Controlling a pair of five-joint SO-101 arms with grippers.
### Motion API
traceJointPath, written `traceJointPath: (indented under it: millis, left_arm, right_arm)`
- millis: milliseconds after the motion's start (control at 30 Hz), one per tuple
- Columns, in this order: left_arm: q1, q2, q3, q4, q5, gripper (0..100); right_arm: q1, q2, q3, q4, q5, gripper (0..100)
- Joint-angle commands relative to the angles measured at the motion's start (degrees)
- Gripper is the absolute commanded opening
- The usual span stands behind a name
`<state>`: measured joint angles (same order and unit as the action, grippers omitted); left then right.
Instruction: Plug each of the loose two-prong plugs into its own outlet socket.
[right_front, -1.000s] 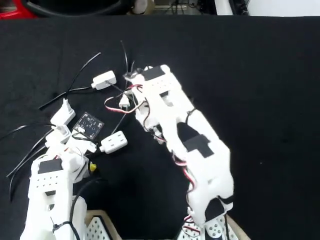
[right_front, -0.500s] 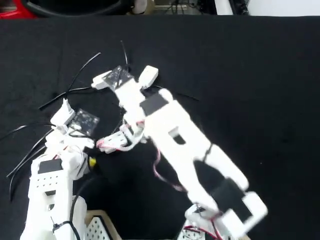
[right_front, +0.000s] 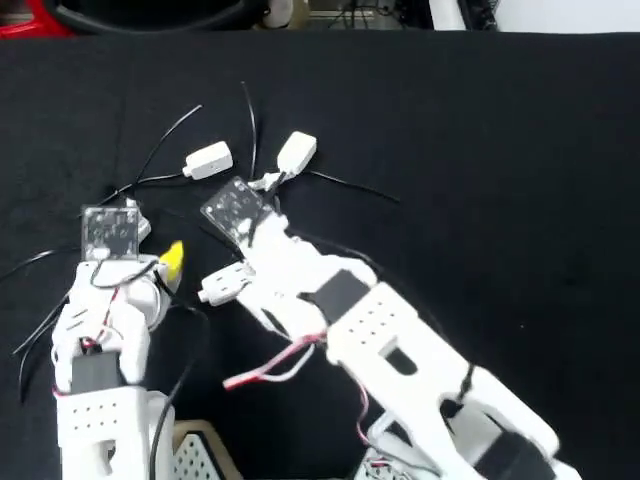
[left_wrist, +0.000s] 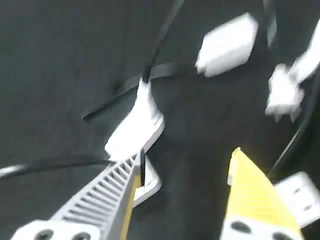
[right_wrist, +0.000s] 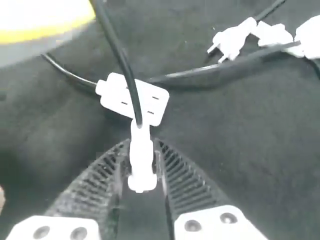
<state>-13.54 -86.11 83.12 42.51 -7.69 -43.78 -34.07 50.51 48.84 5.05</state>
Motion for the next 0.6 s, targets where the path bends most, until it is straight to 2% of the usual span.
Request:
traceJointPath:
  millis: [0, 100, 233, 500, 567]
  left_arm:
    - [5.8, -10.9, 1.4, -1.1, 6.0, 28]
    - [12.4, -19.2, 4.4, 0.1, 6.9, 28]
    - [19.0, -17.2, 2.9, 4.1, 6.9, 28]
    - [19.9, -18.4, 1.6, 6.2, 6.7, 28]
    - [19.9, -18.4, 2.4, 6.2, 4.0, 28]
  right_arm:
    - [-3.0, -6.7, 4.3, -5.1, 0.2, 1.1]
    - [-5.9, -11.5, 9.5, -9.0, 0.2, 1.1]
    - [-6.9, -16.1, 13.5, -12.5, 0.2, 1.1]
    - [-6.7, -17.2, 13.9, -13.1, -0.4, 1.1]
    - [-6.7, -17.0, 13.8, -13.5, -0.4, 1.1]
